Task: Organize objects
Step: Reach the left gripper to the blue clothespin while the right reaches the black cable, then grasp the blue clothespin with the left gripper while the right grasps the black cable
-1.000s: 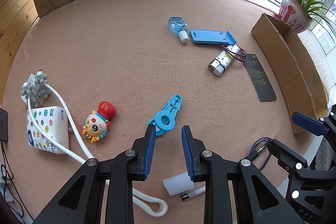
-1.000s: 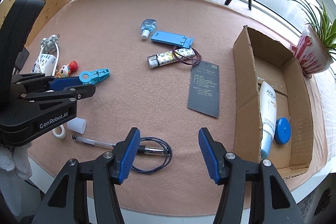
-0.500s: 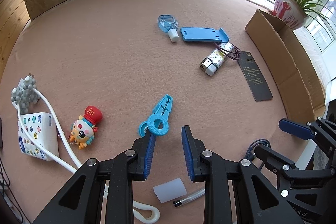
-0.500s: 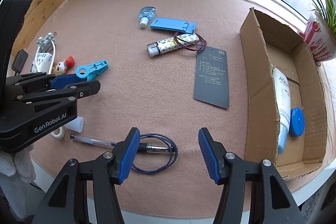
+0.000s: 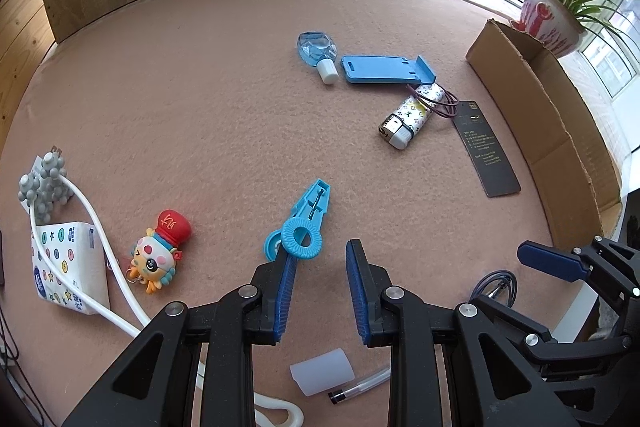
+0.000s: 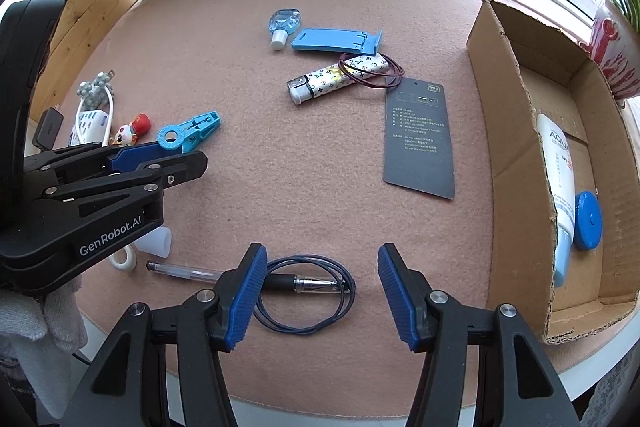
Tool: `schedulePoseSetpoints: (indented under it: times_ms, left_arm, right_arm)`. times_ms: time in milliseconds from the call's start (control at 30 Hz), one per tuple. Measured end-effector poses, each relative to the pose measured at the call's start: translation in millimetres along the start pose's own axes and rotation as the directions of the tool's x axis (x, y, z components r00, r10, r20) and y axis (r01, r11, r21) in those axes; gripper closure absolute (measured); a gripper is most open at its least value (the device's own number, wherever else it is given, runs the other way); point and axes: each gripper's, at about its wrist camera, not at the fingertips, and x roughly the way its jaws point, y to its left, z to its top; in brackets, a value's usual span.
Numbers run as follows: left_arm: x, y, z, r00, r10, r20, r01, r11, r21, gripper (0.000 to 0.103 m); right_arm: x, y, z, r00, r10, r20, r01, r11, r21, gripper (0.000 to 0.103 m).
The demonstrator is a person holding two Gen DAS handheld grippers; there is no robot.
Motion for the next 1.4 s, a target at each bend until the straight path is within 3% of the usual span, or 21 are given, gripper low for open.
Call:
schedulePoseSetpoints:
  times_ms: [267,533,667,800,933,1100,1200,1400]
  left_arm:
    - [-2,-6,-3,0.998,0.051,0.027,-0.052,0.998,0.036,0.083]
    - [-3,2,-2,0.999,0.030,0.027,-0.031,0.999,0.013,0.087]
    - [-3,5,-1,0.999,0.022,0.028,-0.022,1.000,0.000,0.088]
    - [-2,6,0,0.999,0.014,0.029,-0.014,1.000,-0.007,0.089]
    - [-1,9,1,1.000,0.003,0.028,-0.002,1.000,-0.019,0.090]
    - [-2,11,2,1.000,-0.007,0.028,0.008,1.000,-0.027,0.090]
    - [-2,13,2,1.000,-0.010,0.028,0.010,1.000,-0.029,0.090]
    - [-3,12,2,1.000,-0.015,0.027,0.016,0.999,-0.035,0.090]
  right_arm:
    - [13,10,-2,0.999,-0.052,-0.014,0.051,0.998,-0.044,0.049]
    - [17,-3,-5,0.998,-0.059,-0.024,0.059,0.998,-0.018,0.050]
    - [16,-8,-9,0.998,-0.059,-0.019,0.059,0.998,-0.011,0.060]
    - [13,-15,-7,0.999,-0.043,-0.020,0.043,0.999,0.013,0.084]
    - [9,-33,-5,1.000,0.005,-0.014,-0.004,0.996,0.090,0.096]
    - [-2,-40,-8,0.998,0.067,-0.009,-0.066,0.995,0.081,0.095]
    - [-6,-38,-14,0.997,0.078,-0.013,-0.077,0.994,0.075,0.074]
    - [0,-27,-30,0.998,0.055,-0.044,-0.054,0.998,0.034,0.074]
